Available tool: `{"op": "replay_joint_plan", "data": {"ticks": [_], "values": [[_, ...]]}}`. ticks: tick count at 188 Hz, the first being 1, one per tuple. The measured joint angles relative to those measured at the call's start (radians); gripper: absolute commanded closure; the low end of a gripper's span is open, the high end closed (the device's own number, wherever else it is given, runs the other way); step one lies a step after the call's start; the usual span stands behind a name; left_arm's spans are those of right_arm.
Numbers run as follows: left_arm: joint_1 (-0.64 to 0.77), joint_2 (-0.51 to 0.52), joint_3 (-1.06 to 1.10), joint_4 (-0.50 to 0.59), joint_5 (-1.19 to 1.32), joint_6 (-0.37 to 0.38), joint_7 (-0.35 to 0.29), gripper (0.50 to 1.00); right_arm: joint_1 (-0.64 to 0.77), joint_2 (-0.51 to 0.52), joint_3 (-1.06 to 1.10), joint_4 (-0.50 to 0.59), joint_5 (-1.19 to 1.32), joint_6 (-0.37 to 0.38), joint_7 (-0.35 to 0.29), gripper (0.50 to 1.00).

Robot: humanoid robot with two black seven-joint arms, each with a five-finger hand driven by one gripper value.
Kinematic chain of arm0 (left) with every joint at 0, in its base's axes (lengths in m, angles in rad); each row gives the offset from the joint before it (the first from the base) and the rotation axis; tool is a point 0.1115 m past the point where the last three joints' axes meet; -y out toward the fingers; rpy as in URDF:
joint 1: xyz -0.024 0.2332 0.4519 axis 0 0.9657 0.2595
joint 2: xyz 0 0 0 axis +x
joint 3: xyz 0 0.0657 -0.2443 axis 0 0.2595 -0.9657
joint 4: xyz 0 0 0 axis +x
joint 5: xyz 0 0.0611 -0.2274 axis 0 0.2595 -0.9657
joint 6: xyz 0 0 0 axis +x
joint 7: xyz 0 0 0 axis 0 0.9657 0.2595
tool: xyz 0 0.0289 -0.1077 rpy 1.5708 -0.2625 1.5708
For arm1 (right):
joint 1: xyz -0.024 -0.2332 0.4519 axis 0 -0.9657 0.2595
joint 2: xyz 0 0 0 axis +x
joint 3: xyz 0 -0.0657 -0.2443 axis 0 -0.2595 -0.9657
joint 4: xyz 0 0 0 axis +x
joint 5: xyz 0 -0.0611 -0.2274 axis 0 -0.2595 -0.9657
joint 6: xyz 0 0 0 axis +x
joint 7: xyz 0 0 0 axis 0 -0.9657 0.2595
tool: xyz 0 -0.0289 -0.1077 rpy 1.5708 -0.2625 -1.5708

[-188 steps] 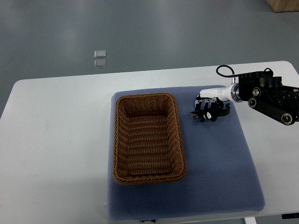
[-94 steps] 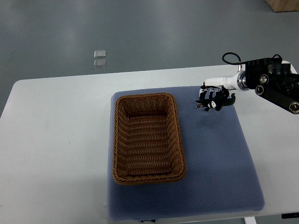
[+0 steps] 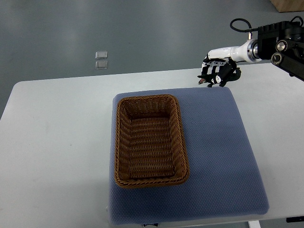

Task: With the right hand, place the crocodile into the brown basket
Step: 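Carry the crocodile over the wicker basket and lower it inside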

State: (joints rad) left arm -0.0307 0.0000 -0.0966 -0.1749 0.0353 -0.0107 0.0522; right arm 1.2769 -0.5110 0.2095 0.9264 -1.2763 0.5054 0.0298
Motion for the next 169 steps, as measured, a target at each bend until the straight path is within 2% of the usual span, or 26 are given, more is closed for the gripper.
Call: {"op": "replay_joint_plan", "data": {"ticks": [37,53,112,169], "values": [[0.000,0.000,0.000,0.000,0.000,0.000,0.000,0.500,0.031,0.018,0.047,0.109,0.036,-0.004,-0.001,1.000],[0.000,0.000,0.000,0.000,0.000,0.000,0.000,0.500,0.032,0.058,0.055,0.130,0.039,-0.014,0.003,1.000],[0.000,0.000,0.000,0.000,0.000,-0.001,0.000,0.500,-0.006,0.247,0.052,0.133,0.029,-0.060,0.011,1.000],[0.000,0.000,0.000,0.000,0.000,-0.001,0.000,0.500,-0.103,0.338,0.040,0.105,0.010,-0.091,0.010,1.000]]}}
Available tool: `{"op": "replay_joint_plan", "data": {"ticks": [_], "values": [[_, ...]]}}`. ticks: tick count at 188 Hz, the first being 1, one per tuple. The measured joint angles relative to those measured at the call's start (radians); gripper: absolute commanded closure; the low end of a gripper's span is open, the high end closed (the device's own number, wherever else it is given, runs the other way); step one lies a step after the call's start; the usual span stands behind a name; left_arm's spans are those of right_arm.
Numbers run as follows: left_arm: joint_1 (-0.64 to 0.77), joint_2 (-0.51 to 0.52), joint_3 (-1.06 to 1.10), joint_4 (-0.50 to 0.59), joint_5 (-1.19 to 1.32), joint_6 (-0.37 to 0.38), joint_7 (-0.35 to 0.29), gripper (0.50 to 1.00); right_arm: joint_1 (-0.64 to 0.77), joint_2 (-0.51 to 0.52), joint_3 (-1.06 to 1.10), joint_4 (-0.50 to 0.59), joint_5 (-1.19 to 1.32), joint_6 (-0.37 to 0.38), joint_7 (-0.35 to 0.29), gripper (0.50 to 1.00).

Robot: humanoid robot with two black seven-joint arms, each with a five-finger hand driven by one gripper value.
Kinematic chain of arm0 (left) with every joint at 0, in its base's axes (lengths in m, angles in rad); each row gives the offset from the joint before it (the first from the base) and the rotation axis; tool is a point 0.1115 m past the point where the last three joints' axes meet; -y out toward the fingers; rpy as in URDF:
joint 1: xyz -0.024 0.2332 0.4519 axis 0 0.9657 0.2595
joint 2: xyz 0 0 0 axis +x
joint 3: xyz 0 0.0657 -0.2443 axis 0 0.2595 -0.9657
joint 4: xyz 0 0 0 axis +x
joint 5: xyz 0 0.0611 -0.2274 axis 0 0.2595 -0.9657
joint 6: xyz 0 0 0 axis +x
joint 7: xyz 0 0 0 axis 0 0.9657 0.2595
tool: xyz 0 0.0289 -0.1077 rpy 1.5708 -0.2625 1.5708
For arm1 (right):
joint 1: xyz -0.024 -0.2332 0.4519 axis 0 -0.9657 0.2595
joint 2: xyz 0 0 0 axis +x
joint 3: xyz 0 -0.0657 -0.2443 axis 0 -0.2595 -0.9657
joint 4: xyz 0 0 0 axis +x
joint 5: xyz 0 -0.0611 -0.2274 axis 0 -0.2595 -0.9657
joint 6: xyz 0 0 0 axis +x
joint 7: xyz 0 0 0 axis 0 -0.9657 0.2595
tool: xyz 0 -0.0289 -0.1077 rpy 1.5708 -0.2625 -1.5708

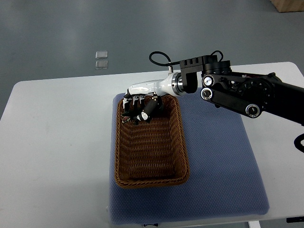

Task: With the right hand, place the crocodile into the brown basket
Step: 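Carry the crocodile over the wicker basket and lower it inside, then open the right hand, release the crocodile, and withdraw upward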

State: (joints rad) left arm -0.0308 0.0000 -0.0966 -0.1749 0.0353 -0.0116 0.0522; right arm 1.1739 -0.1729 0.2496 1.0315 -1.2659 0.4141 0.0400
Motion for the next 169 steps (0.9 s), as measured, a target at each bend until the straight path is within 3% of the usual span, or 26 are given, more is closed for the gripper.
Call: {"op": "replay_joint_plan", "data": {"ticks": [92,97,126,143,169], "values": [[0.000,0.000,0.000,0.002,0.000,0.001,0.000,0.500,-0.091,0.012,0.000,-0.026,-0.050,-0.015,0.000,1.000],[0.000,0.000,0.000,0.002,0.000,0.001,0.000,0.500,-0.094,0.012,0.000,-0.026,-0.051,-0.015,0.000,0.965],[0.000,0.000,0.000,0.002,0.000,0.004,0.000,0.500,-0.103,0.012,0.000,-0.026,-0.053,-0.015,-0.001,0.654],[0.000,0.000,0.000,0.002,0.000,0.004,0.000,0.500,-0.108,0.010,0.002,-0.026,-0.053,-0.015,-0.003,0.591],[0.000,0.000,0.000,0.006,0.000,0.004,0.000,0.500,-0.109,0.006,0.003,-0.026,-0.053,-0.007,-0.003,0.574]]}}
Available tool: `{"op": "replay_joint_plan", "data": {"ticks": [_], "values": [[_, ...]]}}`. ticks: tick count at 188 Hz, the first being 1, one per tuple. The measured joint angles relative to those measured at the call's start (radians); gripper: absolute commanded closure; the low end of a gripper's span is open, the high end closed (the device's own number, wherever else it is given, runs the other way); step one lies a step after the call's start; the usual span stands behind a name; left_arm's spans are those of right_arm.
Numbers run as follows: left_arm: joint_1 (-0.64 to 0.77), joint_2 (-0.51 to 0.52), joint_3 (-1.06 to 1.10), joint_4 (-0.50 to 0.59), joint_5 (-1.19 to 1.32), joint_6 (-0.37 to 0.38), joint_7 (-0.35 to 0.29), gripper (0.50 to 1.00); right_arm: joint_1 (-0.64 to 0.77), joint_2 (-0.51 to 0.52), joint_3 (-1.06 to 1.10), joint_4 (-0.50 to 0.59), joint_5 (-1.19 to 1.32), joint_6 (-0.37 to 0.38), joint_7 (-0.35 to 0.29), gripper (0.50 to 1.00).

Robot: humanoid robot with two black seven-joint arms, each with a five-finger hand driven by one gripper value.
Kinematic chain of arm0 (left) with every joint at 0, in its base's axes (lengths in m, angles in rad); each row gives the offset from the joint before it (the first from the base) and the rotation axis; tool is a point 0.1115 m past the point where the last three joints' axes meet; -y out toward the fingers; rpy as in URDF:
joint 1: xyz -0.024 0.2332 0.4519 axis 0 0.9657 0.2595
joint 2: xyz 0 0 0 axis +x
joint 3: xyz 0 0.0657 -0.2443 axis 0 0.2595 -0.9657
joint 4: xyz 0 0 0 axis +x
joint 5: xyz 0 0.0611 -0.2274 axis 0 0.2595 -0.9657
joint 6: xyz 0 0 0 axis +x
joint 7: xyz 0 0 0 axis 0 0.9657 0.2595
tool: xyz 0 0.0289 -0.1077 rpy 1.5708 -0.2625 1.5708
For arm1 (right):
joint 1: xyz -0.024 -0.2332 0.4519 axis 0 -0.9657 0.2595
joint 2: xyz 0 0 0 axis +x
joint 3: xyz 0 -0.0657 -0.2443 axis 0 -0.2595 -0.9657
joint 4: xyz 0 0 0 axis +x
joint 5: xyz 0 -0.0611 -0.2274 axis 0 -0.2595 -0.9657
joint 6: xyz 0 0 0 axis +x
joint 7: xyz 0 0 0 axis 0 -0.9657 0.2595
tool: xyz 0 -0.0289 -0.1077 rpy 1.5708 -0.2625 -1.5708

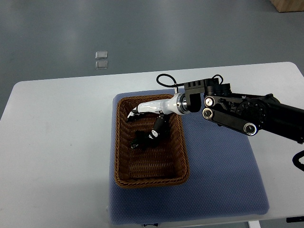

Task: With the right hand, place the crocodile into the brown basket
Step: 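Open the right hand, release the crocodile, and withdraw upward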

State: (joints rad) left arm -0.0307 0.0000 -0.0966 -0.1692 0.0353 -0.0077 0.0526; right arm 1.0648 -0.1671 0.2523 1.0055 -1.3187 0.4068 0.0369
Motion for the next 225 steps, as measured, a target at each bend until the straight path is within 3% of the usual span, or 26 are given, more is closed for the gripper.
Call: {"op": "replay_joint_plan", "data": {"ticks": [38,92,141,168,192,225], "values": [[0.000,0.000,0.000,0.008,0.000,-0.001,0.000,0.500,0.021,-0.027,0.035,0.002,0.016,0.003,0.000,0.574],[0.000,0.000,0.000,0.008,0.000,-0.002,0.000,0.500,0.021,-0.073,0.252,0.001,0.158,0.002,0.004,0.574],[0.000,0.000,0.000,0.007,0.000,-0.004,0.000,0.500,-0.220,-0.072,0.645,-0.011,0.488,-0.007,0.031,0.574],[0.000,0.000,0.003,0.006,0.000,-0.006,0.000,0.500,-0.333,-0.054,0.833,-0.033,0.605,-0.015,0.101,0.574],[0.000,0.000,0.005,0.004,0.000,-0.006,0.000,0.500,-0.395,-0.018,0.934,-0.082,0.765,-0.052,0.158,0.572],[0.000,0.000,0.005,0.004,0.000,-0.006,0.000,0.500,-0.423,0.008,0.963,-0.186,1.069,-0.080,0.173,0.572]]}}
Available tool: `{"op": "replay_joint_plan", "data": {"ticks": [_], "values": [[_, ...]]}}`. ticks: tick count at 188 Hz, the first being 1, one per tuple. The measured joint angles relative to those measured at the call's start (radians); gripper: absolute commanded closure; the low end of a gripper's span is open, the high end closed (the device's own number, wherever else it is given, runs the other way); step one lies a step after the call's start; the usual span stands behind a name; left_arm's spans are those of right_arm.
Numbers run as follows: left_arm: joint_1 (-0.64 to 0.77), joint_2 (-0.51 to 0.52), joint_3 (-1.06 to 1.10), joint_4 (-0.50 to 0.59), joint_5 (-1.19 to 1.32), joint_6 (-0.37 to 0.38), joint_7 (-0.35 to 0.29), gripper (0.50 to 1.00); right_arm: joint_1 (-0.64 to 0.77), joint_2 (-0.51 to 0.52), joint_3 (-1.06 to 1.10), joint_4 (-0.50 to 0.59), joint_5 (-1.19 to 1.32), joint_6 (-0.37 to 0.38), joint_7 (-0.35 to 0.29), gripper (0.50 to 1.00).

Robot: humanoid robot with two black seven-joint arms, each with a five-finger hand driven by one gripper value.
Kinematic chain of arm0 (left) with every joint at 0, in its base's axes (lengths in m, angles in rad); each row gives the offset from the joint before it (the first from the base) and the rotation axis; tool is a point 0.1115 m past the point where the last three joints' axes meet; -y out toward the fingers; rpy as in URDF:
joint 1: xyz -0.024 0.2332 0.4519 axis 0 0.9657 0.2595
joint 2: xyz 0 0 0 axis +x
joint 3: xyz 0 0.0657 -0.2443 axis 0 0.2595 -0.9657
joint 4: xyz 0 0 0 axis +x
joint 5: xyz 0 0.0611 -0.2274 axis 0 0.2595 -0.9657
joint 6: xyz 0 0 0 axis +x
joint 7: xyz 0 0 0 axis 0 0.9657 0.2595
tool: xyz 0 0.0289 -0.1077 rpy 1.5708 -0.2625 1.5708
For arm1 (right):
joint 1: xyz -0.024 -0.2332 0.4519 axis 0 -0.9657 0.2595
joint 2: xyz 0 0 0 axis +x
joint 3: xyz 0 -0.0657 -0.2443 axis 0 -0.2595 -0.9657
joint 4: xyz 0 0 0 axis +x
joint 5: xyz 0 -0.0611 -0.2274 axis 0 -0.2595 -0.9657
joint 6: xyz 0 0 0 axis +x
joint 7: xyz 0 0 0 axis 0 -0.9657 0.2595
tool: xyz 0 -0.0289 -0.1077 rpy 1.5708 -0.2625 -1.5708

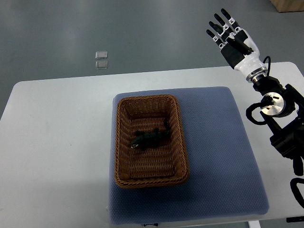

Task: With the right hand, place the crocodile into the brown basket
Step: 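Open the right hand, release the crocodile, and withdraw upward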

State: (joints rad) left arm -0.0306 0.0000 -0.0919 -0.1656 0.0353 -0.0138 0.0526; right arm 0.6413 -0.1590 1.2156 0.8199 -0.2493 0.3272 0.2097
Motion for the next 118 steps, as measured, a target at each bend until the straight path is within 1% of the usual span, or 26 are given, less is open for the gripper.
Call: {"op": "replay_joint_plan", "data": {"ticks": [22,40,118], "values": [[0.000,0.000,0.000,0.002,0.000,0.000,0.000,0.500,-0.007,0.003,0.001,-0.051,0.162,0.000,0.000,0.572],[0.000,0.000,0.000,0.003,0.000,0.000,0.000,0.500,-0.018,0.004,0.000,-0.076,0.222,0.002,0.000,0.572],[0.001,0.000,0.000,0.004,0.000,0.001,-0.001,0.500,-0.041,0.019,0.001,-0.097,0.245,0.006,-0.001,0.572]]}}
